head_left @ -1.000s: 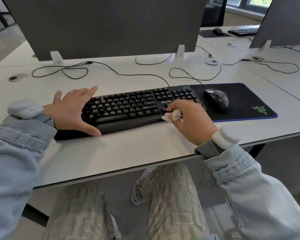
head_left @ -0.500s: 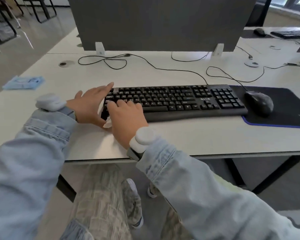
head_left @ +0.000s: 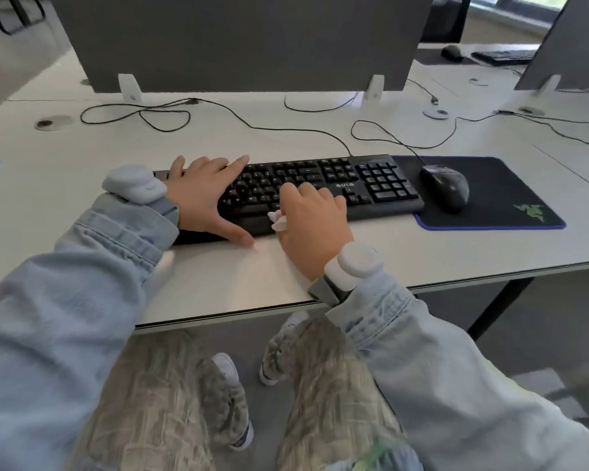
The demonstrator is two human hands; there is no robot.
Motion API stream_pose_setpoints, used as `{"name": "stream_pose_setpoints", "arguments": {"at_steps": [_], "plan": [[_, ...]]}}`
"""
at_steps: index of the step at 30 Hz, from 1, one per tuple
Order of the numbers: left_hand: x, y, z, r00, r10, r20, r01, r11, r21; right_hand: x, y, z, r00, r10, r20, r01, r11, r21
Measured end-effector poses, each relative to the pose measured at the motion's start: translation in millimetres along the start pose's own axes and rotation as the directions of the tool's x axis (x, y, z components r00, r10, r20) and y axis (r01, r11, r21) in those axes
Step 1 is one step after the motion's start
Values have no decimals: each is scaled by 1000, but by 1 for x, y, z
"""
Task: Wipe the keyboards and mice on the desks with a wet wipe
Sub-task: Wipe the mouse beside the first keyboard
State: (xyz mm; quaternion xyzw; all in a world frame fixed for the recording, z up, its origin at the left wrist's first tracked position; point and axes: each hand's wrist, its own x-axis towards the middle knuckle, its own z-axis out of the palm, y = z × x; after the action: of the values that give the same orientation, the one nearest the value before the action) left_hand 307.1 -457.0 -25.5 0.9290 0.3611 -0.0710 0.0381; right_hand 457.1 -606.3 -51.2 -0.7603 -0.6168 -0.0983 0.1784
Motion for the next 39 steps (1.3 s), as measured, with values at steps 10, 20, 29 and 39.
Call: {"name": "stream_pose_setpoints", "arguments": {"at_steps": [10,20,29,39], "plan": [[63,90,-17,994,101,43,-103,994,47,-11,120,-33,983,167,74,-166,986,-14],[116,178,-25,984,179,-25,-178,983,42,-16,210,-45,972,218,-85,-195,956,219],[151,254,-21,941,265,-210,-278,960,-36,48,312,-73,899,420,-123,-363,872,327],[153,285,2,947,183,-265,-181,983,33,71,319,-49,960,276,52,-280,925,257]]}}
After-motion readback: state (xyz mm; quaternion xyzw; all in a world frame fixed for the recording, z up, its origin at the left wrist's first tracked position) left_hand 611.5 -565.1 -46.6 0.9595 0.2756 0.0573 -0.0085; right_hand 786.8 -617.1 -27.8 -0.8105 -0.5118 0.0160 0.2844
